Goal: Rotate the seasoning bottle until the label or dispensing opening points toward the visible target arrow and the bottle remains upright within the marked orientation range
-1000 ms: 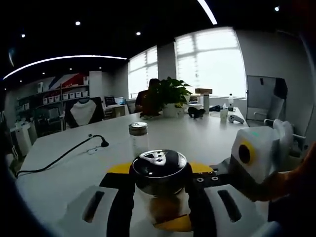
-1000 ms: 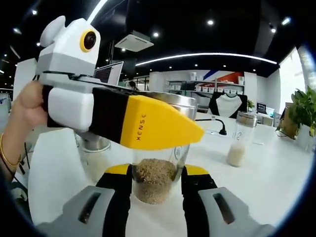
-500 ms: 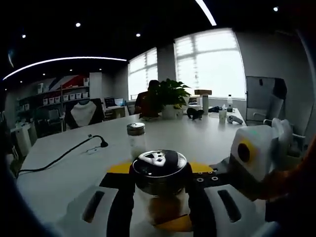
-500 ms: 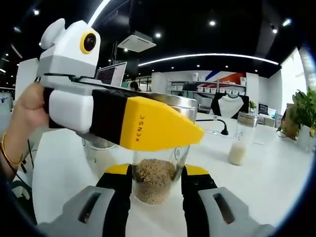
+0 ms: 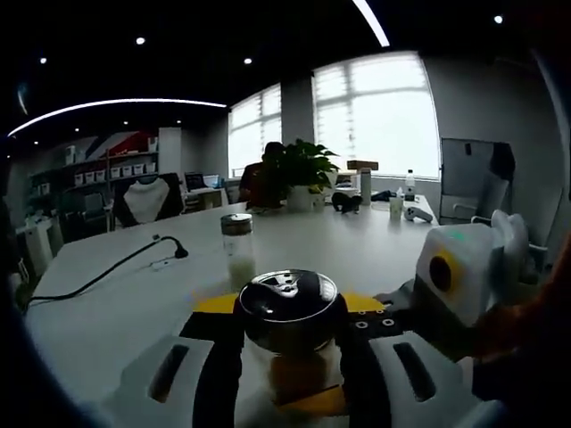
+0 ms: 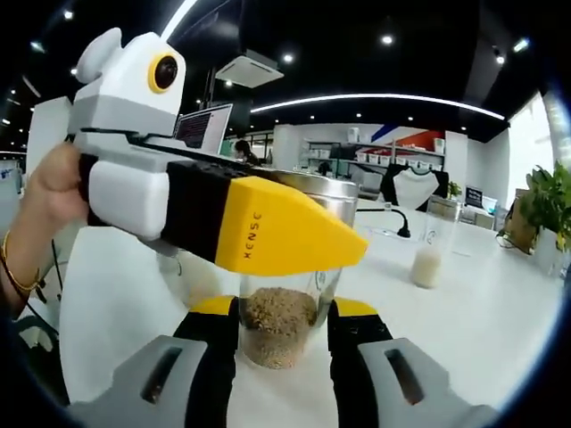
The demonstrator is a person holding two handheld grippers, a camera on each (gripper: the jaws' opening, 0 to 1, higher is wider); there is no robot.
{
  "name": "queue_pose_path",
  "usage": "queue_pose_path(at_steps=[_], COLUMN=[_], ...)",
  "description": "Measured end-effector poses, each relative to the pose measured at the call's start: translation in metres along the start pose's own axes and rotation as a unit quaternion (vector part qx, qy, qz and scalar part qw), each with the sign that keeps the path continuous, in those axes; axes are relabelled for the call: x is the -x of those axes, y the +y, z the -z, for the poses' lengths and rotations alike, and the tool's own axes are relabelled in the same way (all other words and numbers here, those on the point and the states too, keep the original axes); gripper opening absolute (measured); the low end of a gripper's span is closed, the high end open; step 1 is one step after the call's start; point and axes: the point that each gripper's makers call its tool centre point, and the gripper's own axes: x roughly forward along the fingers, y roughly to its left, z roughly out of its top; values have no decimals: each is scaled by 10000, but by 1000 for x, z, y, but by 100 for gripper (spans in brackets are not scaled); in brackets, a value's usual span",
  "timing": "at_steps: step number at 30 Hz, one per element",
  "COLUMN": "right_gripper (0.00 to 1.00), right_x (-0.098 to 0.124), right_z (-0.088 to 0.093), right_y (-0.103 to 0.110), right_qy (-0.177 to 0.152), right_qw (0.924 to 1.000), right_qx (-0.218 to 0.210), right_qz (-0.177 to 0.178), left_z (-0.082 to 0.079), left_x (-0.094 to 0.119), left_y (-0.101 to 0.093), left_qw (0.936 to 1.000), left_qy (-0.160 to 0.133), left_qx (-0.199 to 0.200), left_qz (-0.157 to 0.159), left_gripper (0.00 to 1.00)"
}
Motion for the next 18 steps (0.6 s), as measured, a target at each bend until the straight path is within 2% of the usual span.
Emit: queue_pose_path(at_steps=[5, 11, 18], right_gripper=[38, 38, 38], right_x=[-1, 0, 1], right_z=[3, 4, 4], right_y=[1, -1, -1], right_qy=[14, 31, -65], right_qw=[10000, 9995, 9995], right_qx=[-21, 272, 258], right_qz=[20, 149, 152], left_z=[3, 4, 3], left_x=[-1, 0, 0], left_y=[-3, -2, -2], left_qw=[9996, 9995, 9986], left_qy=[110, 80, 63], left_qx=[-237, -237, -459], left_qz=[-98, -179, -253], left_gripper=[43, 43, 45])
